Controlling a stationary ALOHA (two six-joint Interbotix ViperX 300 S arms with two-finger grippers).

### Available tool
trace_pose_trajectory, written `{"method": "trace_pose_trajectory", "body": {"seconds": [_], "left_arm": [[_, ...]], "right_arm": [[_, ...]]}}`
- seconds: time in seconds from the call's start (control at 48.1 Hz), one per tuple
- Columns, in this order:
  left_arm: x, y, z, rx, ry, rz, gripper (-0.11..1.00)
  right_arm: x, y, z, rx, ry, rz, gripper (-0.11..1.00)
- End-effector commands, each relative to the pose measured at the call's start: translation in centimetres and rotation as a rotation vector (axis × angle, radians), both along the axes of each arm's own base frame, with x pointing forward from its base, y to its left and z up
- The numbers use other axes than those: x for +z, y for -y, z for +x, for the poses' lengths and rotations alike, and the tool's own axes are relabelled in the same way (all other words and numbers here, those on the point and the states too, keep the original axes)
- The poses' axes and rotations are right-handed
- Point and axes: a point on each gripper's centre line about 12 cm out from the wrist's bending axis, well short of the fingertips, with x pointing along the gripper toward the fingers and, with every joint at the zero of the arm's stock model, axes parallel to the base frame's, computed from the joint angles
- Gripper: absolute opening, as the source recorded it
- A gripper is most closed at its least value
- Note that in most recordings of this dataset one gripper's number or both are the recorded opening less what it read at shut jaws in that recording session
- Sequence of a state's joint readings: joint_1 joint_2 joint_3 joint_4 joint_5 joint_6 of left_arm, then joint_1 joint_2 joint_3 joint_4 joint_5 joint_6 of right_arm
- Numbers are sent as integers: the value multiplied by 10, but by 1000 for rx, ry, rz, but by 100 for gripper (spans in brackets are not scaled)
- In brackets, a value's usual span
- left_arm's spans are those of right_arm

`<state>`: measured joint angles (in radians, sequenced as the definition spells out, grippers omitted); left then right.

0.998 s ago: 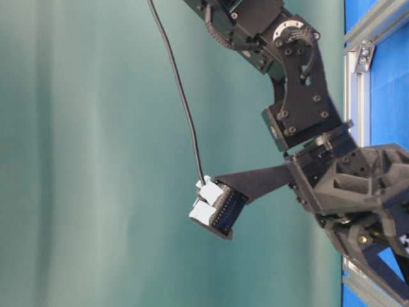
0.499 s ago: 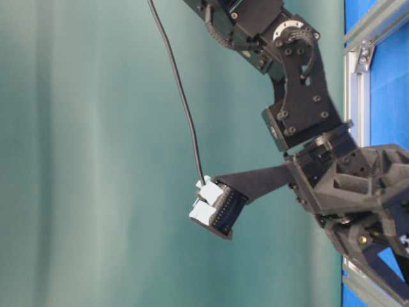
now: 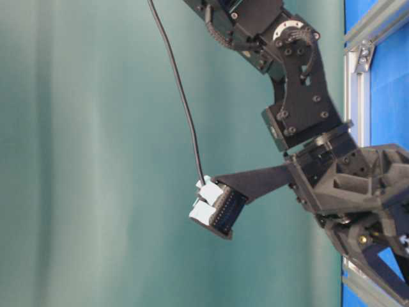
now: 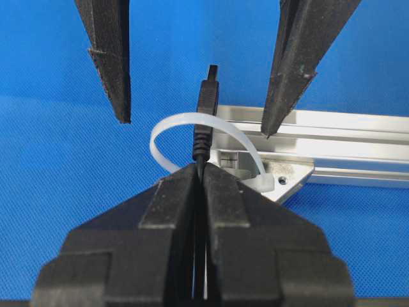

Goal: Insert the wire through the string loop located on the left side.
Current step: 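Close the left gripper on the plug protruding through the loop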

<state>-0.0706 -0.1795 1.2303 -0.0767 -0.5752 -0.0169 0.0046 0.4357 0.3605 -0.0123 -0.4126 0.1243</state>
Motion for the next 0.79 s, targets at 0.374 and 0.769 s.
{"method": "trace_pose_trajectory", "body": {"seconds": [0.374,0.769], "left_arm": [[4,1,3,0,17,-6,90],[4,1,4,-2,6,-3,75]], "right_arm": [[18,2,6,-4,49,1,-1],[19,2,6,-4,52,0,-1]]}}
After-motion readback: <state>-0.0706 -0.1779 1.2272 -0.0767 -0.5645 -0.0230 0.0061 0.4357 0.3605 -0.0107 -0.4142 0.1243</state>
